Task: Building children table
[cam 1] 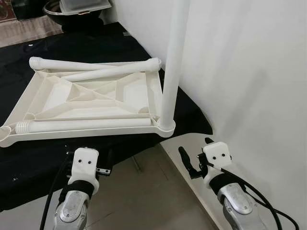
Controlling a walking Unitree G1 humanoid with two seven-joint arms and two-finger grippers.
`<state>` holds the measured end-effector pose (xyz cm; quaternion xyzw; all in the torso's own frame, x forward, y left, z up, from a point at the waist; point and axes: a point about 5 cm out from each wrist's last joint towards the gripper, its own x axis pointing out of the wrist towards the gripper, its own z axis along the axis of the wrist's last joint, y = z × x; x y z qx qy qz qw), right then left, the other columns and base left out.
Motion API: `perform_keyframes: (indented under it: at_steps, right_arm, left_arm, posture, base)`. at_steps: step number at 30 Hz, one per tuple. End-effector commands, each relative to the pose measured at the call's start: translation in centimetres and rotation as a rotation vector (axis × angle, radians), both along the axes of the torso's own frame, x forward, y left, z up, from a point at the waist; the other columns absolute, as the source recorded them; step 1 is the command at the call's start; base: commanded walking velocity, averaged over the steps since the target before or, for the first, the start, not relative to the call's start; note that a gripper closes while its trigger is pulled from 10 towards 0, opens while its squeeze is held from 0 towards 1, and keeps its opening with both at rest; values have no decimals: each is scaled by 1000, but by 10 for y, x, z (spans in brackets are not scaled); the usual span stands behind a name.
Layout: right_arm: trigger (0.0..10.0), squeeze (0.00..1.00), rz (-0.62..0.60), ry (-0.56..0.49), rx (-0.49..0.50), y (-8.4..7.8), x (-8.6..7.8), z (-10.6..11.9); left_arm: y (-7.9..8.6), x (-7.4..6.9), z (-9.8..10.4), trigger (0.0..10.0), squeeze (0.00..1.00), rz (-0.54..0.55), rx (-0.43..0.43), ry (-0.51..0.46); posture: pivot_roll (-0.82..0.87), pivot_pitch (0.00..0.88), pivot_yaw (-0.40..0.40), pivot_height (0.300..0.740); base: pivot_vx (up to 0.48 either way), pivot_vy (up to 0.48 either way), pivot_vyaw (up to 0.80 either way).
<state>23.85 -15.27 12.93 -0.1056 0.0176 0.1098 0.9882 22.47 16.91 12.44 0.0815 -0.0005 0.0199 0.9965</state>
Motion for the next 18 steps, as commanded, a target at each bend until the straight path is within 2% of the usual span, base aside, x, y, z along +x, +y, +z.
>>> perform_keyframes:
  at_steps: [1,18]
  right_arm:
    - [10000,0,-22,71,106,4,13,-6]
    - [10000,0,-20,77,109,4,12,-9]
  left_arm:
    - [-12,20,-5,10000,0,-27,48,101]
    - [-13,20,-9,10000,0,-31,50,109]
  posture:
    - [-76,147,-5,740]
    - [-64,128,-6,740]
  base:
    - [0,0,0]
    - [0,0,0]
